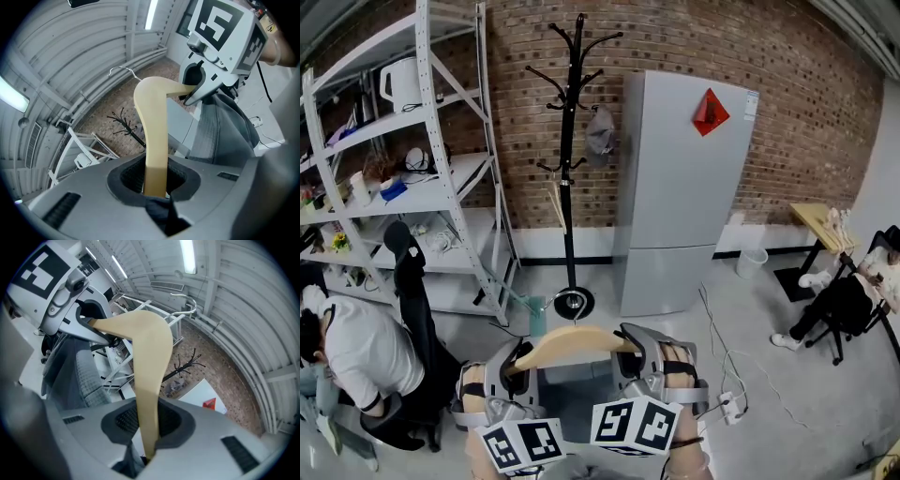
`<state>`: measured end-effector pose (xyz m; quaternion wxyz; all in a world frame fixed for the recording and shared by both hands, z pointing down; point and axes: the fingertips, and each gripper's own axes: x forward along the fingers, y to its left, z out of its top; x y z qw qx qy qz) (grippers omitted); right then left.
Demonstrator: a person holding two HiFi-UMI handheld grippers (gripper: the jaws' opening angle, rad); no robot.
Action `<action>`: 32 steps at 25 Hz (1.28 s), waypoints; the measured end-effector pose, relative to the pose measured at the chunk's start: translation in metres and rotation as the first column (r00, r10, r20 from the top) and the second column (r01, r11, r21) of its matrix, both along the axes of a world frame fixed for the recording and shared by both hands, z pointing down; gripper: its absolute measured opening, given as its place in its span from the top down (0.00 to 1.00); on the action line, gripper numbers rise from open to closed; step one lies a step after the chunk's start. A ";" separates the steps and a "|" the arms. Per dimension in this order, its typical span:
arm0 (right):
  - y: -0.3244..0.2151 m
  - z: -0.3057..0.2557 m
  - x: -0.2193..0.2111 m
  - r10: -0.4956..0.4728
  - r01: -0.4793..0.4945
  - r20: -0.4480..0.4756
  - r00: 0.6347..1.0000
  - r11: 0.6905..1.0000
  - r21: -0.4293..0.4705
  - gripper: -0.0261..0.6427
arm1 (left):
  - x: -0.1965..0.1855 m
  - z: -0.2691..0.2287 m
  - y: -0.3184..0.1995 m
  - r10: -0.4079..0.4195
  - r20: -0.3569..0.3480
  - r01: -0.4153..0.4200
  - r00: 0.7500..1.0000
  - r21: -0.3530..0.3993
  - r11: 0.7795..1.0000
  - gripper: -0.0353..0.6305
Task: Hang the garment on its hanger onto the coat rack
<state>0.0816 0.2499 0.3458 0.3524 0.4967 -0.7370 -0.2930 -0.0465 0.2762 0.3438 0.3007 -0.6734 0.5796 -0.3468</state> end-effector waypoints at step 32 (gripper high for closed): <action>-0.213 0.012 -0.082 0.028 -0.029 -0.020 0.999 0.999 -0.035 0.86 | -0.077 0.007 -0.223 0.043 -0.004 -0.043 0.999 -0.004 0.999 0.85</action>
